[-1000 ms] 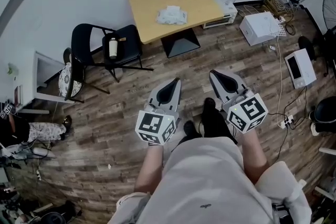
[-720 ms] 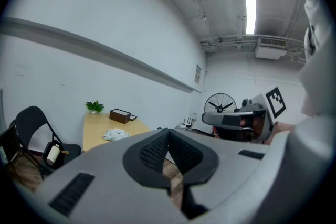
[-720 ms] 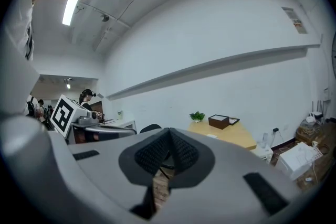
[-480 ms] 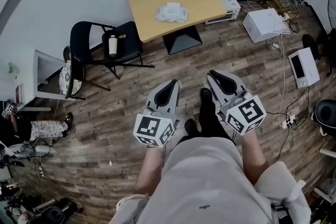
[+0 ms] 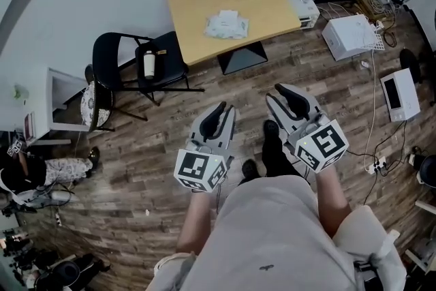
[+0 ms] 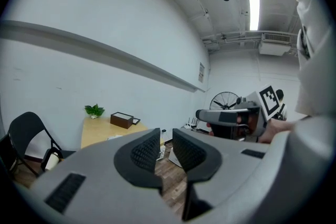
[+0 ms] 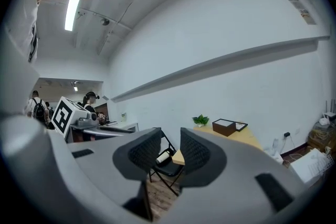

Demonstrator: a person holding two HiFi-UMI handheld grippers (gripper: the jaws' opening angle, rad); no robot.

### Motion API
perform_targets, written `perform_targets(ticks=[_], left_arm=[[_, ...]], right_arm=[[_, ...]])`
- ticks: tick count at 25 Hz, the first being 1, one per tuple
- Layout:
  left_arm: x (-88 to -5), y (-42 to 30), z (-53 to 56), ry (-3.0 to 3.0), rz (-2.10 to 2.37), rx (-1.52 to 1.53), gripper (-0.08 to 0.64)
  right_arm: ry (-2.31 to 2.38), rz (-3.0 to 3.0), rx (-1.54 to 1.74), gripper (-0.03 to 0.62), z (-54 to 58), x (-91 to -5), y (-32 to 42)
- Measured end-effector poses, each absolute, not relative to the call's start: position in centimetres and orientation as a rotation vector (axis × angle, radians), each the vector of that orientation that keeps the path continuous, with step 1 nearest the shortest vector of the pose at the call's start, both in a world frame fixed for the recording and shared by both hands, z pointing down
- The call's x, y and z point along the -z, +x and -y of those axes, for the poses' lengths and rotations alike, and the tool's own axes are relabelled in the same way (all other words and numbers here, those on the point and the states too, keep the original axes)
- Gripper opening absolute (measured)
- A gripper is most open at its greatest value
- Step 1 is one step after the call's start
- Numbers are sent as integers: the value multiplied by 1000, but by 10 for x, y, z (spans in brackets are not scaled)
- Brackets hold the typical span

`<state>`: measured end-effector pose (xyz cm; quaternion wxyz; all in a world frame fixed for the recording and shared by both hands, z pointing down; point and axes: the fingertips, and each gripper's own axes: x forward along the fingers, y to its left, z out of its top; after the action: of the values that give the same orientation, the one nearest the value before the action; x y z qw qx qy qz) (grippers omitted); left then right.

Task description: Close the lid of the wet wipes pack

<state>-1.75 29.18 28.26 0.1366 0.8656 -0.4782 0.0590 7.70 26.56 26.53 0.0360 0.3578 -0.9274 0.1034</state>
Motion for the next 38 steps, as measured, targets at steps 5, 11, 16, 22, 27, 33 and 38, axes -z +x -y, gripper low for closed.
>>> perform_targets(ticks=[5,11,16,22,27,33,38], left_arm=[[-279,-12,-253,2500,1409,-192,78],[-276,-2,-215,2474,1451,-194,83],[-283,15,-182,2443,1480,-192,86],[-291,29,-148,2380,1553,-177,86],[-301,34,-138,2363,1553,-215,86],[-303,25,-129,2329,1585,-204,86],[-308,13,-111,2328,1579,-199,86]], right_arm=[[1048,2866,-321,125,-227,-266,79],[999,2883,-332,153,-184,-267,89],[943,2877,-343,169,-151,-273,100],[876,2839,-383,167,-120,-288,117],[853,2835,-424,167,-104,-300,121],[799,2834,-450,167,-92,-305,119],[807,2820,-464,169,-74,-313,111]])
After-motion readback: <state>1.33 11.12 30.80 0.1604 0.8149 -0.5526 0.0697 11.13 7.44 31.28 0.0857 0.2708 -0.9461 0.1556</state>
